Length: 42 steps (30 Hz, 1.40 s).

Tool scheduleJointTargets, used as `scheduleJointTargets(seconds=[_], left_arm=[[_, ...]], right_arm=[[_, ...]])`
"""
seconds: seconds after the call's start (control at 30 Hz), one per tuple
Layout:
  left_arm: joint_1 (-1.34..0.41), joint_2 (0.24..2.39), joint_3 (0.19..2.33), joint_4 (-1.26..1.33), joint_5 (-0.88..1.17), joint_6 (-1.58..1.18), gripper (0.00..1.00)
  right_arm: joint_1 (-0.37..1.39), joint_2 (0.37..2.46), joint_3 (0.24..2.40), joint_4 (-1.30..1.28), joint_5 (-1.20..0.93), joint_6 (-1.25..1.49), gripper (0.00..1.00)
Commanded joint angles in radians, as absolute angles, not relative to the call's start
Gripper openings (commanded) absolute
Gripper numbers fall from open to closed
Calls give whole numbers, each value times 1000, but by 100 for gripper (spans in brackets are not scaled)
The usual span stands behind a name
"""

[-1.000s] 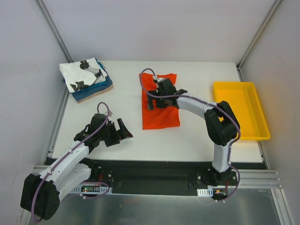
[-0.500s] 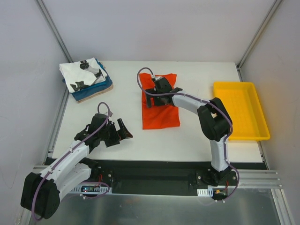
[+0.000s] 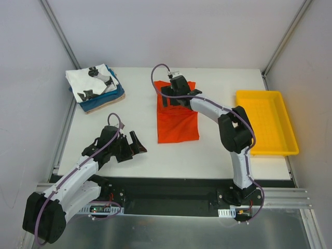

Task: Fold and stack the t-shirts
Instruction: Fold the tshirt

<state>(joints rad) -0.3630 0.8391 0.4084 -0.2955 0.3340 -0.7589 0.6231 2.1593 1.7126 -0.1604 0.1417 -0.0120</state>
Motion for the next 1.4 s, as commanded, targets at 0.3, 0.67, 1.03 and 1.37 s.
scheduleJointTargets(seconds=[0.3, 0.67, 1.03, 1.37], left_arm=[[-365, 868, 426, -299, 347, -744, 99], [-365, 845, 414, -302, 347, -750, 99], [-365, 828, 417, -301, 362, -758, 99], [-365, 995, 506, -190, 380, -770, 99]], right_arm=[[657, 1879, 1339, -143, 18, 78, 97], [652, 2048, 1523, -166, 89, 78, 97], [614, 2119, 1746, -204, 140, 57, 97], [591, 1675, 1274, -198, 132, 122, 97]])
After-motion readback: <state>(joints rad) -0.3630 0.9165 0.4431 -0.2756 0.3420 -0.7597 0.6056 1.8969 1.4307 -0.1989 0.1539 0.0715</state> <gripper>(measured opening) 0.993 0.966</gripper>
